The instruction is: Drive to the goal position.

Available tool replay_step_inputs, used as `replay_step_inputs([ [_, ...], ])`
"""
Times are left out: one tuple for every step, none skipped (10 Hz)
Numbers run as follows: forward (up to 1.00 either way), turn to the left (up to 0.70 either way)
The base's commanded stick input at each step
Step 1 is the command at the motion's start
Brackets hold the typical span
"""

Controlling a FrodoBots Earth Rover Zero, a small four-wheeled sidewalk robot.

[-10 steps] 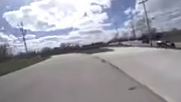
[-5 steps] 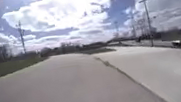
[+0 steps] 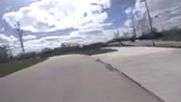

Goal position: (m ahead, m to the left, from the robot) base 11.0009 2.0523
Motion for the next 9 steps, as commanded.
replay_step_inputs([
  [1.00, 0.06],
  [1.00, 0.00],
  [1.00, 0.00],
  [1.00, 0.00],
  [1.00, 0.00],
  [1.00, 0.00],
  [1.00, 0.00],
  [1.00, 0.00],
  [1.00, 0.02],
])
